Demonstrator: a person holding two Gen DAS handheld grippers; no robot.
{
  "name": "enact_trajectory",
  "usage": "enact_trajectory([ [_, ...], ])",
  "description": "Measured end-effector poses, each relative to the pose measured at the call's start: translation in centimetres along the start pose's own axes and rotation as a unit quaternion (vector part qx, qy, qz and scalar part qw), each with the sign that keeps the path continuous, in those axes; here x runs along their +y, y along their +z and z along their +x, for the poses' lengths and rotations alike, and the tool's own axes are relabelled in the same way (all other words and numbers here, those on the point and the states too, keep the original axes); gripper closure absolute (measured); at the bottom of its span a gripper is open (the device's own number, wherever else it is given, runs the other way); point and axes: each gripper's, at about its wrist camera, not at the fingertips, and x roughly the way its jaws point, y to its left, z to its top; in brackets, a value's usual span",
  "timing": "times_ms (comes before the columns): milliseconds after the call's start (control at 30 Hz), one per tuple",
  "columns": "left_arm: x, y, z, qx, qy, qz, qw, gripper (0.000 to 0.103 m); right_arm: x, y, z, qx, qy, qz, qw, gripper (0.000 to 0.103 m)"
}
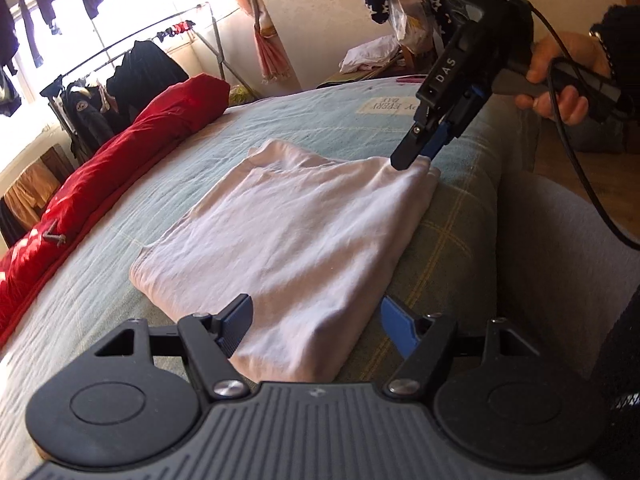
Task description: Fold clothes
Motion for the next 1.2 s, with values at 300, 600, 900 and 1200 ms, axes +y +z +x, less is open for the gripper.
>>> enact_trajectory([
  [300, 0.6, -1.0, -0.9, 0.053, -0.055, -0.006, 0.9971, 0.075, 2.6, -0.3, -2.1, -0.001, -0.068, -0.077, 0.995, 0.082],
  [600, 7.5, 1.8, 1.9, -0.007, 0.021, -0.134, 0.9907, 0.07, 8.3, 3.4, 1.3, -0.054, -0.065, -0.165, 0.983, 0.064],
  [900, 12.1, -1.4, 7.9, 0.017, 0.001, -0.252, 0.9675, 0.064, 6.1, 0.6, 4.3, -0.053, -0.081, -0.143, 0.985, 0.065],
  [1200, 17.0, -0.5, 10.2, -0.006, 0.036, -0.272, 0.9617, 0.064, 7.9, 4.6, 3.9, -0.099, -0.085, -0.175, 0.976, 0.057],
])
